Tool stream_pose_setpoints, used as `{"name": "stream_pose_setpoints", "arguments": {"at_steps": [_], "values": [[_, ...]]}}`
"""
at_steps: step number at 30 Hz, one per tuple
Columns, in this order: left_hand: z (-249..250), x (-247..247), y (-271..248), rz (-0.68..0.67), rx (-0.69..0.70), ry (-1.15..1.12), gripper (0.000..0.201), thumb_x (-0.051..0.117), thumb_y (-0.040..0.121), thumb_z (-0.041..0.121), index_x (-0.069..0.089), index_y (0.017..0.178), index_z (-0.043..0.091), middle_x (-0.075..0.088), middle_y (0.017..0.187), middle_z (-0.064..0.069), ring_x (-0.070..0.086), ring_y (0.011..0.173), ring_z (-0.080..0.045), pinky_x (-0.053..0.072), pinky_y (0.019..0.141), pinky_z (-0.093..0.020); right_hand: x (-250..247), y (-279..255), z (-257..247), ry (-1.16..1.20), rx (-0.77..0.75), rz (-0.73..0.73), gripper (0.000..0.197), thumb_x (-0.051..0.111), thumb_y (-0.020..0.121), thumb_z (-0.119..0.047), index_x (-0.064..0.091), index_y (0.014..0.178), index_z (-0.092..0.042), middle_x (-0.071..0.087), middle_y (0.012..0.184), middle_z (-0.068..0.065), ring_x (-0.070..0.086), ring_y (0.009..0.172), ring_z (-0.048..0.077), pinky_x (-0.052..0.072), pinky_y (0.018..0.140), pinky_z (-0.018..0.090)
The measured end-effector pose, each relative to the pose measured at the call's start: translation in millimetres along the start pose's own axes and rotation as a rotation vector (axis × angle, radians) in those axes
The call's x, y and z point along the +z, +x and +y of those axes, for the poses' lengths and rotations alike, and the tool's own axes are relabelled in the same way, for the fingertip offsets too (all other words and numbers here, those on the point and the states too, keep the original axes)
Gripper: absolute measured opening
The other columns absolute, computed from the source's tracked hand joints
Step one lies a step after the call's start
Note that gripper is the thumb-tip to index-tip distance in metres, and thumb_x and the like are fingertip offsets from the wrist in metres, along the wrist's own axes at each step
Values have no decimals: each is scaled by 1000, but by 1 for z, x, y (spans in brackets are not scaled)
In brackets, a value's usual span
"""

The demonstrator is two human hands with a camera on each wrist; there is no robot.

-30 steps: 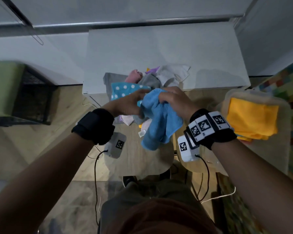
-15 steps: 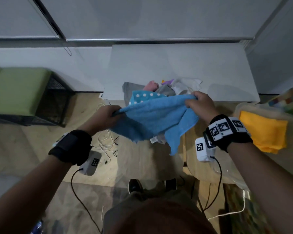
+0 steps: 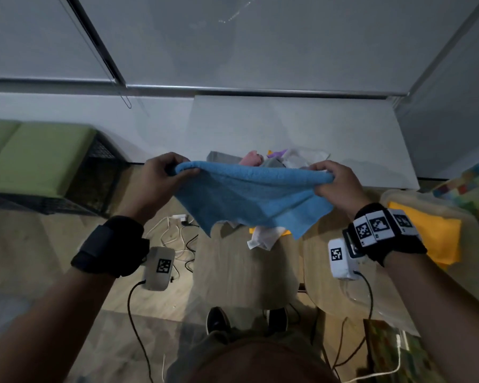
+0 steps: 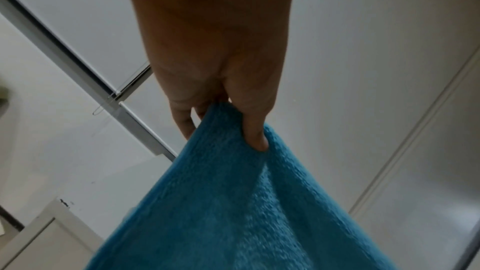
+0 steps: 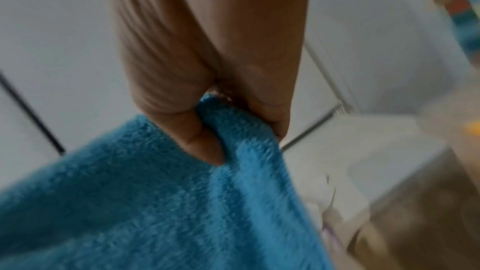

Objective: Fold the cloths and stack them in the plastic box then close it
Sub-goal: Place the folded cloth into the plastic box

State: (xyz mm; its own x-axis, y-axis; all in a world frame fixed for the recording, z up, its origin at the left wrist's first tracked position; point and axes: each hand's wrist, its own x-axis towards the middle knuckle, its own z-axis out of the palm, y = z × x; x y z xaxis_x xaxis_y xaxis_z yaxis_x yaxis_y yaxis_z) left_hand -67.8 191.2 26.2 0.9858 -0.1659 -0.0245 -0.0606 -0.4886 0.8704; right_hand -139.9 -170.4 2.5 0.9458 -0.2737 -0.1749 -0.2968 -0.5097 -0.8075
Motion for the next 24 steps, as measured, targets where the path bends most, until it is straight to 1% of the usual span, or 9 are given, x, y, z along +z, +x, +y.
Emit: {"name": "stream_pose_setpoints", "arguments": {"at_steps": [3, 6, 8, 10, 14, 17, 19, 22, 24], "values": [[-2, -12, -7, -70, -5, -80, 24, 80, 77, 28, 71, 92, 12, 72, 95, -12, 63, 86, -14, 53, 88, -48, -15, -7, -3, -90, -7, -186, 16, 69, 65, -9, 70, 76, -21, 61, 66, -6, 57, 63, 7, 43, 56, 18], [-1, -19, -11, -77, -37, -175, 31, 80, 73, 27, 71, 94, 6, 72, 98, -13, 64, 87, -14, 52, 87, -40, -22, -12, -5, 11, 48, -298, 15, 70, 73, -5, 61, 67, -15, 54, 60, -5, 53, 60, 10, 40, 60, 26], [0, -19, -11, -67, -44, -188, 32, 78, 74, 28, 69, 94, 4, 71, 92, -8, 63, 84, -11, 52, 82, -34, -21, -13, -8, 49, 36, -274, 17, 69, 75, -5, 55, 70, -14, 51, 64, -3, 51, 63, 12, 38, 62, 28], [1, -17, -7, -55, -38, -167, 26, 77, 78, 27, 67, 92, 7, 69, 90, -6, 62, 83, -11, 50, 79, -33, -18, -11, -10, 34, 26, -212, 23, 68, 77, -3, 52, 71, -18, 52, 66, -3, 51, 64, 12, 40, 60, 28], [9, -11, -2, 13, 6, -130, 15, 76, 84, 22, 68, 92, 12, 70, 89, -3, 62, 80, -7, 51, 73, -23, -7, -10, -10, 159, 56, -126, 36, 73, 67, -6, 51, 86, -29, 67, 84, 8, 62, 72, 20, 51, 68, 35], [17, -13, -4, 23, 34, -128, 13, 74, 85, 22, 71, 94, 13, 72, 94, -3, 65, 85, -8, 52, 75, -23, -9, -13, -10, 249, 34, -67, 45, 65, 67, 8, 55, 92, -29, 66, 89, 7, 61, 74, 19, 49, 69, 35], [19, -20, -6, -1, 46, -123, 15, 73, 86, 21, 71, 96, 10, 72, 97, -6, 64, 89, -10, 53, 78, -24, -16, -16, -11, 231, -6, -74, 48, 59, 67, 14, 58, 93, -26, 64, 87, 7, 58, 72, 18, 47, 65, 32], [21, -33, -13, -92, 44, -180, 19, 70, 87, 18, 69, 99, 4, 70, 97, -7, 63, 91, -12, 52, 78, -22, -27, -21, -14, 179, -29, -94, 49, 57, 68, 14, 62, 100, -23, 60, 82, 4, 54, 68, 16, 45, 61, 28], [21, -41, -16, -163, 31, -236, 21, 67, 86, 16, 67, 101, 1, 68, 96, -8, 61, 91, -14, 50, 79, -23, -33, -25, -23, 190, -22, -134, 35, 58, 65, 1, 67, 94, -18, 59, 77, 3, 54, 67, 13, 43, 61, 27]]}}
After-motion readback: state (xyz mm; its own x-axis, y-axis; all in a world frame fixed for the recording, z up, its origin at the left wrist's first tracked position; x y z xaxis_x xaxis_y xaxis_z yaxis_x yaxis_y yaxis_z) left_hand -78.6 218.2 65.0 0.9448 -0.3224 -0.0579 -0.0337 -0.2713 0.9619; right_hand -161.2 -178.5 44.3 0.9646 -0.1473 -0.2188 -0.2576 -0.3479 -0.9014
